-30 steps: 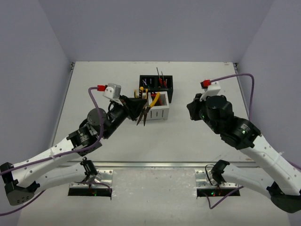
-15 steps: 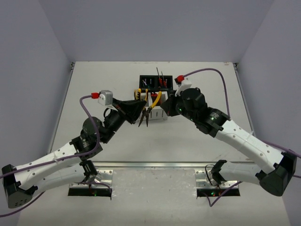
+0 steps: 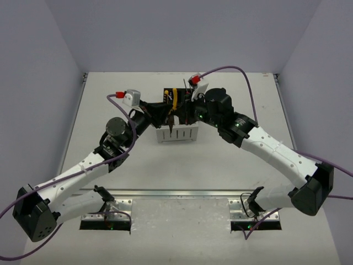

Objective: Sort the tools into containers

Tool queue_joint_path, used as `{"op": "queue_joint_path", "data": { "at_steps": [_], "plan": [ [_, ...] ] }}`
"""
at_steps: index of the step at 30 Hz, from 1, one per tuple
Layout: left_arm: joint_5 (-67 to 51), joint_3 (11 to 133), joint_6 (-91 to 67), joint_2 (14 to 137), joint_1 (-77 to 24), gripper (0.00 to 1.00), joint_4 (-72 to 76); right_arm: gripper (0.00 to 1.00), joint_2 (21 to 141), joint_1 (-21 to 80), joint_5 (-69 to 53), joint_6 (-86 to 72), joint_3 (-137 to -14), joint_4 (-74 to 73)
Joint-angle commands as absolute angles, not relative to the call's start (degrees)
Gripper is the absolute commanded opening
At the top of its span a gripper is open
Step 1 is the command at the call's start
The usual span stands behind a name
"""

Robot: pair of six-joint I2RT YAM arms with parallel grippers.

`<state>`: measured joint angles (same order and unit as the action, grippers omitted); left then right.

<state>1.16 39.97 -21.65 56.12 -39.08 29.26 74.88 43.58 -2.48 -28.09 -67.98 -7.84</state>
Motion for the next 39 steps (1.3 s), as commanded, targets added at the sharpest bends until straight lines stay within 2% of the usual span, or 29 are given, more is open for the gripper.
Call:
{"op": "queue_joint_path", "data": {
  "at_steps": [1, 8, 16, 21, 25, 39],
  "plan": [
    [-12.98, 43.75, -16.80, 59.75, -36.33, 0.00, 34.94, 0.00, 78.36, 44.91, -10.30, -22.37, -72.55, -2.60],
    [-22.36, 43.78, -7.84, 66.19, -33.48, 0.00, 39.21, 0.00, 86.01, 44.82, -6.15, -16.54, -76.57, -3.06],
    [-23.56, 38.69, -4.56, 70.55, -29.79, 0.00, 51.62, 0.04, 90.58, 43.34, 1.18, -13.29, -78.35, -0.35],
    [-28.94, 37.47, -8.44, 76.13, -24.85, 0.00, 61.92, 0.03, 86.34, 40.52, 5.96, -14.25, -71.62, 2.65],
    [-32.89, 36.59, -10.73, 80.63, -22.90, 0.00, 71.05, 0.03, 83.27, 37.06, 3.33, -15.67, -67.13, 5.55],
    [-30.90, 35.93, -19.24, 93.72, -20.36, 0.00, 93.98, 0.01, 74.10, 33.75, 1.75, -15.36, -60.75, 2.05]
  ]
}}
